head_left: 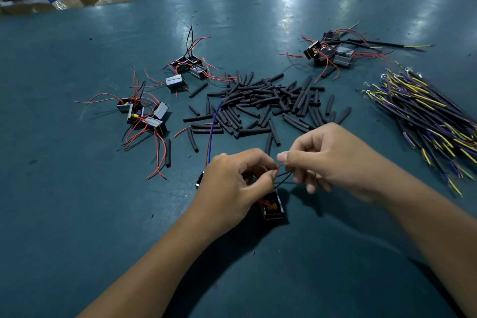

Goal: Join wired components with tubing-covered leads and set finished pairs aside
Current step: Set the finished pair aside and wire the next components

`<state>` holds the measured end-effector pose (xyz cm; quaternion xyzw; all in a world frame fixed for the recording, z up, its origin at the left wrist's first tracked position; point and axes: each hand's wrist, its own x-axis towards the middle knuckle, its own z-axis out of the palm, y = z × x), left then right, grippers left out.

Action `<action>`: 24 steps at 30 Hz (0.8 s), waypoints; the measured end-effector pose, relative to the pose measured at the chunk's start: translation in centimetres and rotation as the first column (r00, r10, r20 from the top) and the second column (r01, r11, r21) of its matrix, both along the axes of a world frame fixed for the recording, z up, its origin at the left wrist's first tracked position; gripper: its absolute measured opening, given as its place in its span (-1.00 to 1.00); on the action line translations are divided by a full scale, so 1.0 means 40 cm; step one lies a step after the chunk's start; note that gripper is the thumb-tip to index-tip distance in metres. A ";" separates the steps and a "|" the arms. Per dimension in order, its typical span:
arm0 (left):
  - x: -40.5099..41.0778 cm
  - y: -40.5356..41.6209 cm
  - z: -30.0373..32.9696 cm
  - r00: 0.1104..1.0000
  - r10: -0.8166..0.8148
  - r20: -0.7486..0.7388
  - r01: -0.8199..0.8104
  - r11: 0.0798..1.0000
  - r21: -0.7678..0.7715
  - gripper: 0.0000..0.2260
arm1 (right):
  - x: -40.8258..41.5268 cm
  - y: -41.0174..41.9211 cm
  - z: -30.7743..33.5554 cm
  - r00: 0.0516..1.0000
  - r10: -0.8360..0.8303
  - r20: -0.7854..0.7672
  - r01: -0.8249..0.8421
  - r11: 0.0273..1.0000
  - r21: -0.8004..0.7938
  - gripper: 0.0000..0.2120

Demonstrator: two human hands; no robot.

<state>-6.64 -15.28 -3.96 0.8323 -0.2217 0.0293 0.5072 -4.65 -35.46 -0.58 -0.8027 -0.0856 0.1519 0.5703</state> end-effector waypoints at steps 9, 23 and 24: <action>0.001 0.005 0.000 0.999 -0.001 0.052 -0.001 0.999 0.042 -0.94 | -0.005 0.015 -0.003 0.998 0.040 -0.055 -0.035 0.996 0.088 -0.82; -0.002 0.013 0.020 0.972 -0.121 -0.203 0.072 0.970 -0.234 -0.95 | 0.012 -0.015 -0.007 0.699 0.394 0.597 -0.211 0.911 -0.354 -0.96; -0.002 0.015 0.023 0.965 -0.130 -0.227 0.065 0.959 -0.275 -0.94 | 0.012 -0.013 -0.009 0.655 0.402 0.640 -0.185 0.906 -0.380 -0.97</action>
